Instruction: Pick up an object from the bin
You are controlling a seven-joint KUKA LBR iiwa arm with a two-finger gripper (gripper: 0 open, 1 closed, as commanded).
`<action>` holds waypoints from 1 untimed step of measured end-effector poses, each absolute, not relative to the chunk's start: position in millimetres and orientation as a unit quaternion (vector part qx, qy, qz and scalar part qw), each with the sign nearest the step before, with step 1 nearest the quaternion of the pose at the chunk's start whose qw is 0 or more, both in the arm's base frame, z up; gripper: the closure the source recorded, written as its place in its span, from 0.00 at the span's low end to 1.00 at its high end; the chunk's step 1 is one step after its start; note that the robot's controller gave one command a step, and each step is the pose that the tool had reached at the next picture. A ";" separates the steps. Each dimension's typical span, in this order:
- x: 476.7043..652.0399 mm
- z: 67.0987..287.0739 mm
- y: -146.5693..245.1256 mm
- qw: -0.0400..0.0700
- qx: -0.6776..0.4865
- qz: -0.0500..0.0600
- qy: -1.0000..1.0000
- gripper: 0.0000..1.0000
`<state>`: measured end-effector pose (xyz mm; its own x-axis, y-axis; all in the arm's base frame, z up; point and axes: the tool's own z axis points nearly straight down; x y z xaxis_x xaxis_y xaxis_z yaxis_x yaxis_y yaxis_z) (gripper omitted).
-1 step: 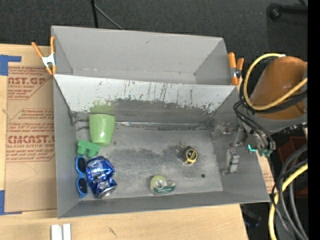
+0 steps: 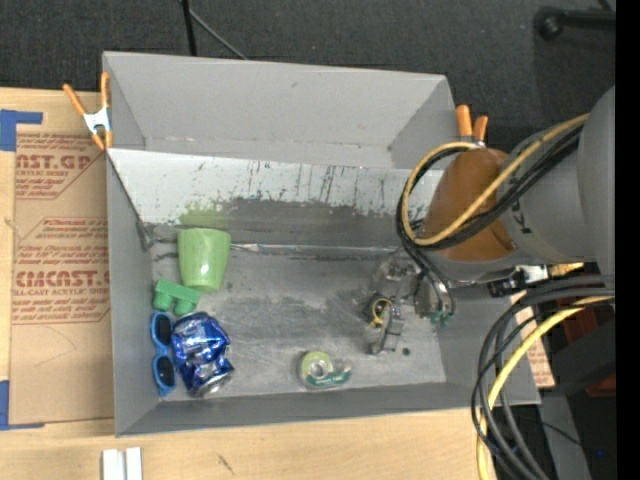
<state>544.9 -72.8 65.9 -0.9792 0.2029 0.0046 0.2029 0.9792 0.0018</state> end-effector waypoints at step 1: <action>535.3 100.5 -70.1 -0.001 -0.153 0.000 -0.988 0.00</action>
Offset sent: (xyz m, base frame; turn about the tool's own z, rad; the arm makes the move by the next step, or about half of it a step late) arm -0.0099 0.0019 0.0341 0.1038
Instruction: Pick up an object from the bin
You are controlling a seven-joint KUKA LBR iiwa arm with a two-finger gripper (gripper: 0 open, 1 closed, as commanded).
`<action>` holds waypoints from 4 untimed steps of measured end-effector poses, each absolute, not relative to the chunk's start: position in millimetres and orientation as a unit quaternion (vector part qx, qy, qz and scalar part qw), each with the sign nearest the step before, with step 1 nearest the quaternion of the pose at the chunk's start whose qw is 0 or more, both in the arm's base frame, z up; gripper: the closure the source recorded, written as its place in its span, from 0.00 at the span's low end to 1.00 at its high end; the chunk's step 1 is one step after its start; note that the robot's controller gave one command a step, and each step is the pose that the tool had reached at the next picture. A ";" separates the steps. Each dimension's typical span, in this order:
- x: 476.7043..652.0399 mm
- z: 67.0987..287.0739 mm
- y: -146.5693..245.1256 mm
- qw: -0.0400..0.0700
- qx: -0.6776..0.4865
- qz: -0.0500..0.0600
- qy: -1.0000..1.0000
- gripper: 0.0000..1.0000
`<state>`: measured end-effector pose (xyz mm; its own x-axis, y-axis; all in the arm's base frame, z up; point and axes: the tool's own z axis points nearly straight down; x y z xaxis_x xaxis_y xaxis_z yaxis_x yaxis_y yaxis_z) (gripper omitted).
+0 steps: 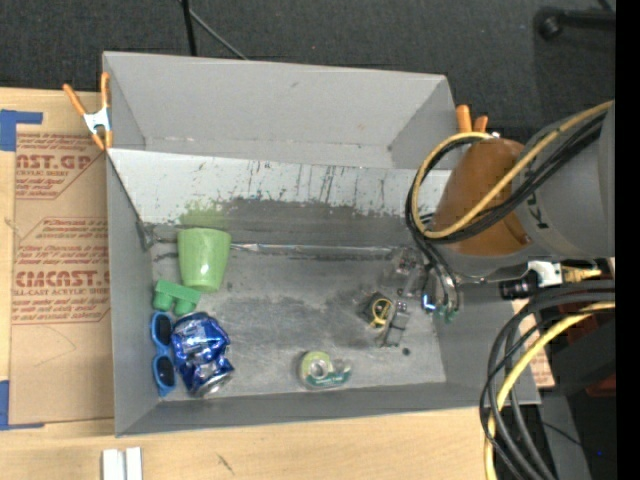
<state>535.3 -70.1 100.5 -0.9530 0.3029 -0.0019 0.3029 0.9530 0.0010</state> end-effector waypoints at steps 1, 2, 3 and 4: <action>542.0 99.5 -68.6 0.001 0.236 0.000 0.972 0.00; 529.5 68.1 -68.1 -0.001 0.277 0.000 0.961 0.00; 513.4 69.2 -58.3 -0.001 0.339 0.000 0.941 0.00; 514.1 70.4 -58.9 0.000 0.338 0.000 0.941 1.00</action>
Offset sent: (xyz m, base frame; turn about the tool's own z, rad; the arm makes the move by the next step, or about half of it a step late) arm 0.0064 0.0009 -0.0005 0.1695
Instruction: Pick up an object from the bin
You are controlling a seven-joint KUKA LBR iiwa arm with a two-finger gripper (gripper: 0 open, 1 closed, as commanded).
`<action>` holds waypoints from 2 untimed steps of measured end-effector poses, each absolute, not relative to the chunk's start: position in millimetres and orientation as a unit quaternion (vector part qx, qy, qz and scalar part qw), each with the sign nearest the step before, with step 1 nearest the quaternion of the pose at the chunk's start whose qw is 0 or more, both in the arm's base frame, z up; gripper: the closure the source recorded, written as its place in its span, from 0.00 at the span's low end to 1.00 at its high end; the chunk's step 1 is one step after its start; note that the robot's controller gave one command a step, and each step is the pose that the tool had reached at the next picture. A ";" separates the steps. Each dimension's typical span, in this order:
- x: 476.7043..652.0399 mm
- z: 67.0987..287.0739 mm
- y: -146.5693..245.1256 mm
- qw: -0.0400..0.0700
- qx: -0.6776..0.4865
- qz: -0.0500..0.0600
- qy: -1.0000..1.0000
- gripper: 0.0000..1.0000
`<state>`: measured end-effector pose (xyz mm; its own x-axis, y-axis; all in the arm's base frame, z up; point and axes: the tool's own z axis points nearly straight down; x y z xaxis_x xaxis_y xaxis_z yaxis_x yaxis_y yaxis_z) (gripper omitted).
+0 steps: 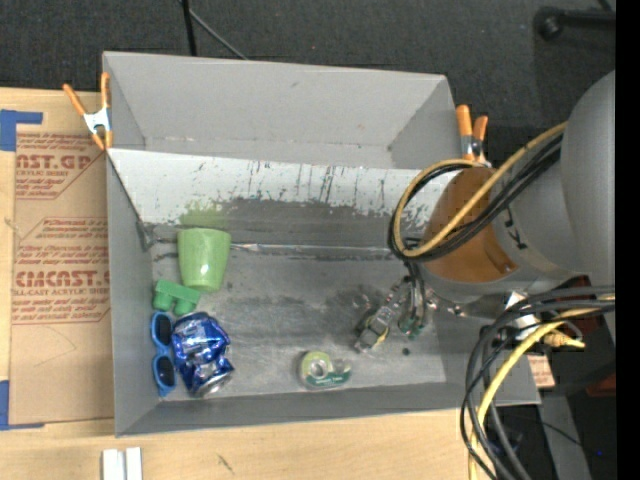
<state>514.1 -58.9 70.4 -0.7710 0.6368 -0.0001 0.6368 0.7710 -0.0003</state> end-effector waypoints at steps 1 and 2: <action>513.7 77.1 -58.6 0.000 -0.338 0.000 -0.941 1.00; 513.8 93.2 -58.1 0.000 -0.337 0.000 -0.941 1.00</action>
Offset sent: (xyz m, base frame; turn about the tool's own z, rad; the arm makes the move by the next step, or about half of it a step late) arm -0.0001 -0.0002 0.0074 0.0000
